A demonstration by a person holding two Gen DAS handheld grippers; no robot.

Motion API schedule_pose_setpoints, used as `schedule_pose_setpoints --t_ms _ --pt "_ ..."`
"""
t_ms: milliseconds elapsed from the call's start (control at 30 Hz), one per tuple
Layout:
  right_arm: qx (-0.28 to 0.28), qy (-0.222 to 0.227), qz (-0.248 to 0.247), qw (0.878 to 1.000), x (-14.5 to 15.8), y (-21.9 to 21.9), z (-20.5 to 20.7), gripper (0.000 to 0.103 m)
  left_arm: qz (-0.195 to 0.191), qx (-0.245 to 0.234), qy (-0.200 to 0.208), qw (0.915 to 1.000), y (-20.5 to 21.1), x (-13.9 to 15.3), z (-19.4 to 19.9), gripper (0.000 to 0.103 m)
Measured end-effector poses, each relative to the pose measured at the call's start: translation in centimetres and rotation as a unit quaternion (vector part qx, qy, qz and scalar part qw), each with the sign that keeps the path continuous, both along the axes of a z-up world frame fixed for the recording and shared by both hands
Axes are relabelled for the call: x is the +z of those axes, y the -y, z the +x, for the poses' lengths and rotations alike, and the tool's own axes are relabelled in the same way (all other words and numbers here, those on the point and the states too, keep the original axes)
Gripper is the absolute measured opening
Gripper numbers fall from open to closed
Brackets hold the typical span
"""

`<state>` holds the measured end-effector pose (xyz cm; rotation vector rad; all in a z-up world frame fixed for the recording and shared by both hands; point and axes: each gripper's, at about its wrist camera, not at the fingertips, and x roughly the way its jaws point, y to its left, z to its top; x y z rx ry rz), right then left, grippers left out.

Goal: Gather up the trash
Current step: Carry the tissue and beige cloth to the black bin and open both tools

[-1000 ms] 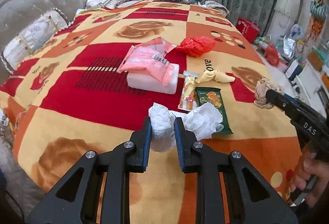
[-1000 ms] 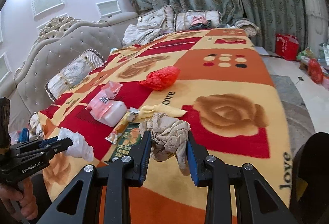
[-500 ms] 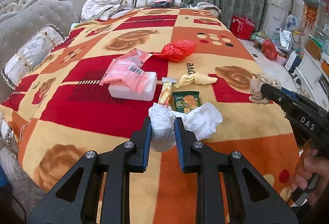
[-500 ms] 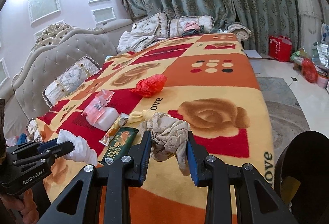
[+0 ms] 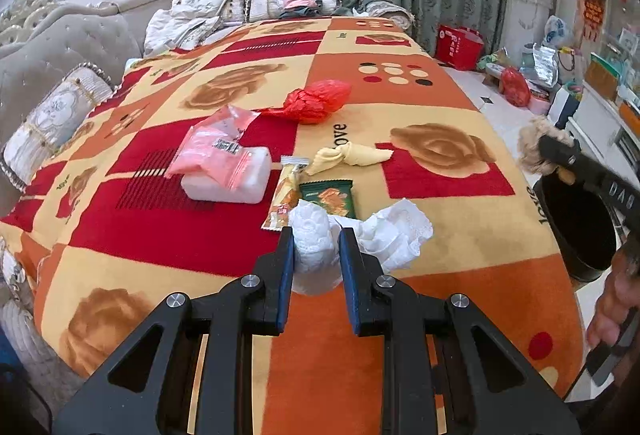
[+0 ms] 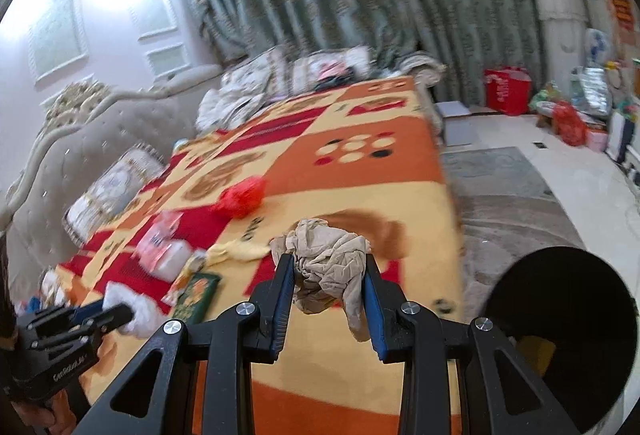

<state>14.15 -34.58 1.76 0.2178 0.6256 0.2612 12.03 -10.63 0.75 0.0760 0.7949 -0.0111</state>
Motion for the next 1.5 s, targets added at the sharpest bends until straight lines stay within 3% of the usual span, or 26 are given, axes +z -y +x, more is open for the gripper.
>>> schedule_pose_setpoints --t_ms 167,367,500,600,700,800,900,1000,1167,1267,1333,1400,1500 --pt "-0.079 0.008 0.004 0.997 0.7 4.3 -0.6 0.031 0.012 -0.005 0.009 0.9999 0.8 0.4 -0.1 0.020" --pt "-0.170 -0.017 0.004 0.985 0.3 9.1 -0.8 0.031 0.033 -0.015 0.032 0.9988 1.9 0.8 -0.2 0.020" --pt "-0.204 -0.036 0.009 0.978 -0.4 12.2 -1.2 0.031 0.014 -0.057 0.029 0.9979 3.9 1.2 0.2 0.020" --pt "-0.219 -0.054 0.003 0.974 -1.3 13.9 -1.6 0.031 -0.016 -0.123 0.031 0.9918 6.8 1.7 0.6 0.020" --pt "-0.230 -0.077 0.000 0.970 -2.6 15.2 -1.7 0.031 -0.037 -0.195 0.022 0.9799 10.8 1.8 1.2 0.020" --pt "-0.229 -0.090 0.005 0.969 -3.3 16.1 -1.5 0.031 -0.042 -0.237 0.016 0.9704 14.5 1.4 1.8 0.020" --pt "-0.234 -0.095 0.006 0.968 -3.4 16.5 -1.3 0.031 -0.044 -0.262 0.010 0.9640 17.1 1.1 2.3 0.020" --pt "-0.246 -0.100 0.033 0.963 -3.8 17.4 -1.1 0.043 -0.052 -0.282 0.000 0.9580 19.6 0.6 3.1 0.020" --pt "-0.276 -0.103 0.069 0.953 -4.1 18.9 -1.5 0.045 -0.064 -0.300 -0.025 0.9514 23.4 -1.3 5.3 0.020" --pt "-0.327 -0.083 0.062 0.939 -3.2 20.0 -2.8 0.046 -0.082 -0.308 -0.052 0.9464 25.1 -2.6 6.4 0.026" --pt "-0.352 -0.070 0.058 0.932 -2.7 20.5 -3.5 0.046 -0.078 -0.310 -0.070 0.9451 25.8 -3.3 6.6 0.040" --pt "-0.362 -0.062 0.057 0.928 -2.3 20.7 -3.8 0.046 -0.068 -0.306 -0.068 0.9472 25.6 -3.7 6.4 0.052" --pt "-0.359 -0.055 0.054 0.930 -1.8 20.4 -3.6 0.046 -0.072 -0.295 -0.061 0.9506 23.9 -3.7 6.2 0.056"
